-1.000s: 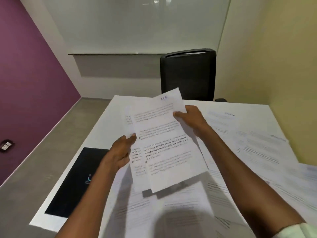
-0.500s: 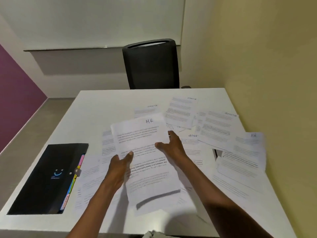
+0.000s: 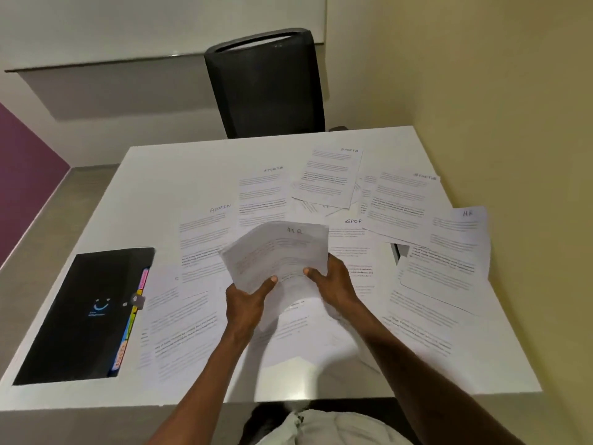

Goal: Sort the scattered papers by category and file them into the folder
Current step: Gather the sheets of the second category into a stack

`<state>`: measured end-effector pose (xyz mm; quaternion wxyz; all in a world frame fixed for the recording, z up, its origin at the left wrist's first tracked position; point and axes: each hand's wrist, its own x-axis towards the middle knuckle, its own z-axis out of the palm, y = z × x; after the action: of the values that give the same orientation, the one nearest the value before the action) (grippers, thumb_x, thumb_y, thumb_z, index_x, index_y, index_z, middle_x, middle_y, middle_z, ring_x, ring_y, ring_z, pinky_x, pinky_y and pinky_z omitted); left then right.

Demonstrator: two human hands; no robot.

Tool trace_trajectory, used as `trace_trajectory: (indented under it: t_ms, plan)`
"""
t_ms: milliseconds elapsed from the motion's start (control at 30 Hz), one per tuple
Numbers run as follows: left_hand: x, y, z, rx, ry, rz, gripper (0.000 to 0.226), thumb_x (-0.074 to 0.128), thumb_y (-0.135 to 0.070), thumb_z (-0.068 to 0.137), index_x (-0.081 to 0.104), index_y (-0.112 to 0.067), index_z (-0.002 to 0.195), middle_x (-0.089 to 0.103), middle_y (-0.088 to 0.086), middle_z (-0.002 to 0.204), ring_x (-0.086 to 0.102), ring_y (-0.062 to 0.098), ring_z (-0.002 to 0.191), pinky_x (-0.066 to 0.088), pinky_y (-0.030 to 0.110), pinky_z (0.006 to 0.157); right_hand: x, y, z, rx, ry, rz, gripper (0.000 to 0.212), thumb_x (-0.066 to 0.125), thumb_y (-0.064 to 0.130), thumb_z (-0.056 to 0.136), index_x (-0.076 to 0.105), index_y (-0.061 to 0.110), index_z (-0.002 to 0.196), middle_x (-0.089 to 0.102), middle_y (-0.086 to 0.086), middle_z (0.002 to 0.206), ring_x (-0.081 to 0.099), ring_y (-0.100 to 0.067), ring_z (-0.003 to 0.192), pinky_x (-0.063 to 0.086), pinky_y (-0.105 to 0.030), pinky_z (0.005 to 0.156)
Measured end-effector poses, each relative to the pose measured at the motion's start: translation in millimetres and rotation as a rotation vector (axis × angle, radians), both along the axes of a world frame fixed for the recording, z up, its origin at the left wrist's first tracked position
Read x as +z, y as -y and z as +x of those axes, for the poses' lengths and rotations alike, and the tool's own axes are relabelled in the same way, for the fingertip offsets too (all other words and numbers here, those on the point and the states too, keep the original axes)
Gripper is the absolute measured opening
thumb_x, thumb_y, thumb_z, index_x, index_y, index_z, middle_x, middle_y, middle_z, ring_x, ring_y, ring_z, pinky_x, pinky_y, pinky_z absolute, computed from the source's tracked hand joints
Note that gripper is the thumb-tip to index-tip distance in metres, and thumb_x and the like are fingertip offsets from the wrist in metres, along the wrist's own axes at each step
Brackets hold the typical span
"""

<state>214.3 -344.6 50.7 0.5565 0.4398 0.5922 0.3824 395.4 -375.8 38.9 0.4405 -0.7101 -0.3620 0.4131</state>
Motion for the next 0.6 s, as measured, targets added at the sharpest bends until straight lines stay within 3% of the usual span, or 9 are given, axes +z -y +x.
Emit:
trace_trajectory:
  t_ms: [100,200,267,333,433,500,600]
  plan:
    - [-20,5,8,-0.011,-0.05,-0.045,0.042,0.081,-0.017,0.082,0.064,-0.01,0.119,0.07,0.002,0.108,0.067,0.022,0.104,0.055,0.032,0.088,-24,6,-10,-0.017,0.077,-0.088,0.038,0.066,0.024,0.088,0.06,0.016,0.125,0.068,-0.001,0.117,0.065,-0.022,0.105,0.054,-0.041,0.09]
    - [-11,-7,11,0.003,-0.062,-0.029,0.043,0.078,-0.022,0.085,0.063,-0.007,0.123,0.069,0.001,0.108,0.066,0.02,0.101,0.053,0.034,0.092,-16,-4,-9,-0.076,0.049,-0.043,0.036,0.064,0.017,0.091,0.058,0.012,0.126,0.064,0.003,0.115,0.061,-0.017,0.104,0.051,-0.029,0.084]
    - [2,-20,3,0.007,-0.081,0.034,0.033,0.077,-0.022,0.085,0.064,-0.013,0.114,0.069,-0.004,0.098,0.066,0.018,0.097,0.051,0.03,0.088,-10,-12,-6,-0.085,0.049,-0.014,0.035,0.066,0.014,0.09,0.057,0.012,0.123,0.064,0.0,0.115,0.062,-0.018,0.102,0.051,-0.026,0.08]
    - [13,-36,-16,0.04,-0.089,0.092,0.031,0.077,-0.017,0.086,0.064,-0.014,0.114,0.069,-0.001,0.101,0.065,0.018,0.097,0.048,0.027,0.087,-14,-17,-4,-0.079,0.085,-0.025,0.037,0.07,0.014,0.085,0.056,0.014,0.12,0.065,-0.002,0.114,0.063,-0.019,0.102,0.052,-0.026,0.082]
    - [21,-56,-59,0.106,-0.122,0.13,0.043,0.076,-0.014,0.087,0.061,-0.004,0.126,0.066,0.007,0.116,0.063,0.021,0.105,0.048,0.032,0.097,-36,-12,-10,0.099,0.319,-0.128,0.049,0.069,0.022,0.084,0.05,0.017,0.129,0.059,-0.003,0.127,0.057,-0.021,0.118,0.047,-0.035,0.098]
    - [22,-67,-92,0.181,-0.127,0.131,0.048,0.074,-0.012,0.088,0.057,-0.002,0.131,0.063,0.006,0.121,0.061,0.022,0.11,0.045,0.031,0.098,-55,-4,-23,0.325,0.49,-0.232,0.059,0.063,0.031,0.088,0.041,0.017,0.141,0.045,-0.007,0.145,0.042,-0.025,0.133,0.036,-0.036,0.108]
    - [17,-81,-142,0.292,-0.122,0.101,0.053,0.075,-0.013,0.087,0.055,-0.007,0.136,0.063,0.002,0.126,0.06,0.021,0.118,0.045,0.033,0.102,-82,3,-47,0.475,0.715,-0.453,0.066,0.058,0.045,0.089,0.035,0.015,0.144,0.019,-0.02,0.155,0.028,-0.036,0.137,0.033,-0.045,0.107]
